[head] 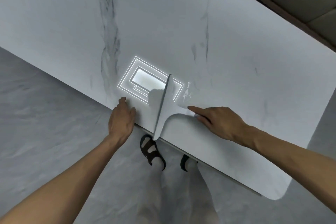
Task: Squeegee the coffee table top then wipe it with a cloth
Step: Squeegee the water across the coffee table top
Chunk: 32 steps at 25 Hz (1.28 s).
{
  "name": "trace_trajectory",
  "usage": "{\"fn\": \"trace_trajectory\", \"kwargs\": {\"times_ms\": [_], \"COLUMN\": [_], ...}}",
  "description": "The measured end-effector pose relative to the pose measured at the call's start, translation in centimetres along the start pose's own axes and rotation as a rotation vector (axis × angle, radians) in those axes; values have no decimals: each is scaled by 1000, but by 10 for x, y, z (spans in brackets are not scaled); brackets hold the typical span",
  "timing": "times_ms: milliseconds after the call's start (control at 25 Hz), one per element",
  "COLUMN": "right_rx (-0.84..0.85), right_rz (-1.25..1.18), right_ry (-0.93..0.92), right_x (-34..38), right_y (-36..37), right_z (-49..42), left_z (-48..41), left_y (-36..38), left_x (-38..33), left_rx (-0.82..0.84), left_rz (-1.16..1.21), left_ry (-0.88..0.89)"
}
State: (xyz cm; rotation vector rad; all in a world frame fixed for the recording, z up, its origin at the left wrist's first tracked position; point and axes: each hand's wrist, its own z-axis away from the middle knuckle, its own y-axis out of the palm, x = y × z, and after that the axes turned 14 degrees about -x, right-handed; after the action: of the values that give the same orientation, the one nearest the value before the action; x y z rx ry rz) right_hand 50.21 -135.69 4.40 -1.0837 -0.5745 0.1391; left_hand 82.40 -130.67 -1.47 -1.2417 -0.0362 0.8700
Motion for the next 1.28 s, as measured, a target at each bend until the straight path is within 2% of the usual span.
{"fn": "trace_trajectory", "kwargs": {"times_ms": [120, 200, 440, 680, 760, 1000, 1080, 1280], "right_rx": [52, 56, -22, -20, -14, 141, 134, 63], "right_rz": [-1, 18, 63, 125, 101, 107, 124, 182], "right_ry": [-121, -156, -54, 78, 24, -351, -361, -288], "right_x": [44, 47, -55, -148, -147, -75, -78, -165], "right_y": [41, 57, 28, -25, -25, 47, 56, 18], "right_z": [-25, -29, 16, 66, 71, 62, 60, 78], "left_z": [8, 19, 60, 89, 85, 67, 65, 75], "left_y": [5, 13, 54, 87, 92, 105, 108, 121], "left_x": [-2, -9, -57, -103, -106, -121, -126, -142], "left_rx": [-7, 10, 121, 147, 169, 156, 175, 190], "left_rz": [-29, -64, -102, -53, -64, -64, -100, -256], "left_ry": [2, 34, 158, -21, -65, -245, -273, -275]}}
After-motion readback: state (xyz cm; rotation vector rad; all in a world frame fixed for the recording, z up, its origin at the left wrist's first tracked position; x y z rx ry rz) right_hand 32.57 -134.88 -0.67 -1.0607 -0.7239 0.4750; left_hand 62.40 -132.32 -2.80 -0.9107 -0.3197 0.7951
